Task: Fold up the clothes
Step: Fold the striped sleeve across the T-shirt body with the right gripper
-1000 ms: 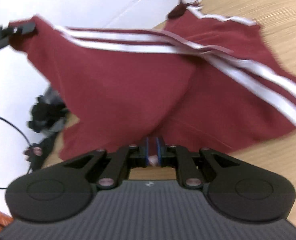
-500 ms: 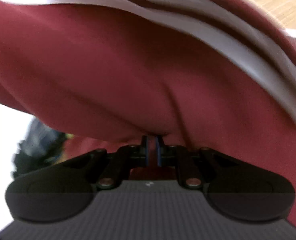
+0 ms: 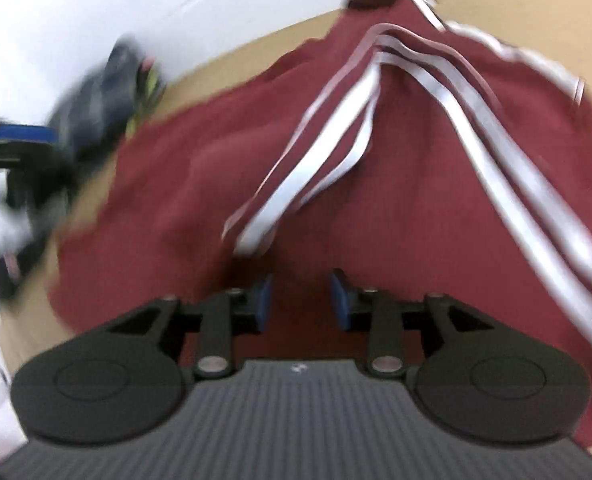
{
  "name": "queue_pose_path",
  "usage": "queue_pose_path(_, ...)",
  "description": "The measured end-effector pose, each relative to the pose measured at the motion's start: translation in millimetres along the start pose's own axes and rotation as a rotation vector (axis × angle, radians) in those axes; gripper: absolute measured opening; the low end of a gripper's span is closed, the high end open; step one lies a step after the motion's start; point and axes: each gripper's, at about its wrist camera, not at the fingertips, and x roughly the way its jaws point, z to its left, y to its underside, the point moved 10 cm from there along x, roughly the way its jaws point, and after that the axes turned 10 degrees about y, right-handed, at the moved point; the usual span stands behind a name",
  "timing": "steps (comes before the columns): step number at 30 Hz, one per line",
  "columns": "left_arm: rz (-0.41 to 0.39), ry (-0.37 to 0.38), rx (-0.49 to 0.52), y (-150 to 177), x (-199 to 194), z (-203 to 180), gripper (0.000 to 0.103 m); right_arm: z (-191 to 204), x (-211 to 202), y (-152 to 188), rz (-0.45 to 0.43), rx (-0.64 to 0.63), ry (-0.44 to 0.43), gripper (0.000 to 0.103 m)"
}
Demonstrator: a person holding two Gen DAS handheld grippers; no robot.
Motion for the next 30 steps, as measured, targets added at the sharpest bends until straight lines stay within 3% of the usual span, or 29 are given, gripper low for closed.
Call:
queue_pose_path(2,0.050,-0.002,-0.098,33,22,16,0.043,3,-16,0,-0.075,-0.271,0.103,0.037)
queue_pose_path(3,0.060,0.010,-0.139,46,28,20,0.043,8,-20,-5,-0.135,-0.457,0.145,0.045)
queue_pose_path(4,0.063,0.025,-0.175,57,33,24,0.043,15,-24,-8,-0.191,-0.620,0.164,0.055)
queue_pose_path(6,0.061,0.041,-0.213,66,39,24,0.045,34,-25,-9,-0.281,-0.886,0.155,0.062)
queue_pose_path(8,0.047,0.044,-0.228,71,40,25,0.050,51,-16,-8,-0.294,-1.062,0.114,0.062)
queue_pose_path(11,0.034,0.036,-0.245,73,43,23,0.053,68,9,-10,-0.252,-1.197,0.069,0.061)
queue_pose_path(12,0.029,0.032,-0.256,74,42,24,0.053,70,19,-12,-0.221,-1.207,0.069,0.059)
queue_pose_path(14,0.019,0.033,-0.280,77,37,28,0.053,72,36,-15,-0.143,-1.212,0.070,0.021)
queue_pose_path(15,0.014,0.033,-0.290,78,35,29,0.053,71,38,-21,-0.116,-1.164,0.060,0.014)
queue_pose_path(17,0.002,0.032,-0.306,82,32,34,0.055,70,32,-42,-0.100,-1.015,0.038,0.013)
queue_pose_path(20,-0.005,0.034,-0.328,86,32,40,0.056,55,6,-116,-0.166,-0.665,0.068,0.013)
queue_pose_path(23,-0.017,0.040,-0.342,85,31,45,0.056,16,-15,-187,-0.234,-0.321,0.145,0.013)
queue_pose_path(26,-0.032,0.056,-0.329,80,27,42,0.056,-18,-24,-253,-0.327,-0.138,0.255,0.013)
queue_pose_path(28,-0.039,0.049,-0.311,80,25,39,0.056,-38,-40,-267,-0.362,-0.052,0.311,0.014)
queue_pose_path(30,-0.051,0.051,-0.306,81,23,40,0.056,-33,-63,-267,-0.376,0.016,0.295,0.014)
